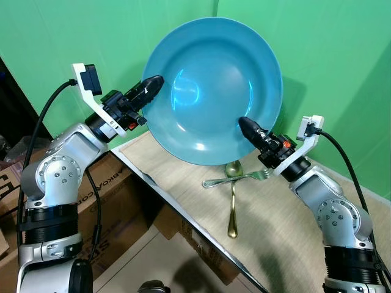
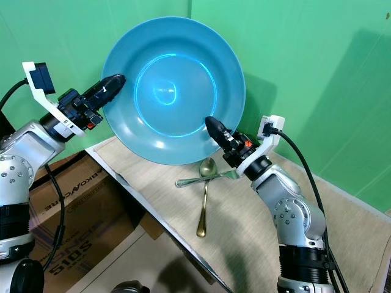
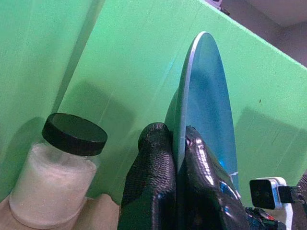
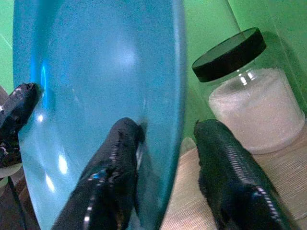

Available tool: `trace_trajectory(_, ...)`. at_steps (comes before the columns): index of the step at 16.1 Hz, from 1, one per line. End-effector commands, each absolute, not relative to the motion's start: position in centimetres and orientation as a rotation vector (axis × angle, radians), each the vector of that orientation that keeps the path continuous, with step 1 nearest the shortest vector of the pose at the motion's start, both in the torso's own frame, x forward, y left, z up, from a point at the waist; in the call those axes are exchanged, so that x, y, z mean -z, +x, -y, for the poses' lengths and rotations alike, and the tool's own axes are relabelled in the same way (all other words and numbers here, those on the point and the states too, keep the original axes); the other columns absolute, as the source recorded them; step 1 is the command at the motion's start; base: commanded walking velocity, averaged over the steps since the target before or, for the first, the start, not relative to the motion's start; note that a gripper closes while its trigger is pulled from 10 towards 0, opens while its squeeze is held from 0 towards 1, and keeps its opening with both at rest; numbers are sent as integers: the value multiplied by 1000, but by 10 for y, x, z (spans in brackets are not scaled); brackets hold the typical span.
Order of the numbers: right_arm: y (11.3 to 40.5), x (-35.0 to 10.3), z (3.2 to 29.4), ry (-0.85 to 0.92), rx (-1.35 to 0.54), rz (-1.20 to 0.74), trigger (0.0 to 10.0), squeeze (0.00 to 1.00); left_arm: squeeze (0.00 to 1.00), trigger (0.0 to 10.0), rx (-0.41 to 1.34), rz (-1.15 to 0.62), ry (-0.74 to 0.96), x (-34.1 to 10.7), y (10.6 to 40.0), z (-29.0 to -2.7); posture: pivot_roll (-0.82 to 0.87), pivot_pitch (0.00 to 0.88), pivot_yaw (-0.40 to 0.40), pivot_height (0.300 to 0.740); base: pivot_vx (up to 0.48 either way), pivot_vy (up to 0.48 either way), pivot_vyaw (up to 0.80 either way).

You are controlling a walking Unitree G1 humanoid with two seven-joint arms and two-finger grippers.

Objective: Setting the table

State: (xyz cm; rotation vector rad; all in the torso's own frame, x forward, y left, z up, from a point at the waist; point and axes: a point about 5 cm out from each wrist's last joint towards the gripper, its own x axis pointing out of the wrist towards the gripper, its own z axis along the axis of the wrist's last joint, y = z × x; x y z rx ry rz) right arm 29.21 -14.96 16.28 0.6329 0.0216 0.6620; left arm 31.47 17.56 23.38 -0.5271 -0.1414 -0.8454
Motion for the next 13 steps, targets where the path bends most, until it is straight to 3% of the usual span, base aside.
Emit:
trace_trajectory(1,290,-163,148,589,-648,-39,0,0,0,0,876,184,-525,-241,313,-172,118,0,-23,740,0,0,0)
trace_trajectory(5,284,-158,133,494,-676,-80,0,0,0,0,841,190,-523,-238,312,-177,123,0,-42,740,0,0,0)
trace_trajectory(7,282,-160,132,587,-720,-89,0,0,0,0,835,187,-525,-236,309,-179,120,0,-44,740,0,0,0)
trace_trajectory(13,278,-163,126,648,-750,-79,0,0,0,0,841,174,-534,-230,305,-174,129,0,-52,740,0,0,0)
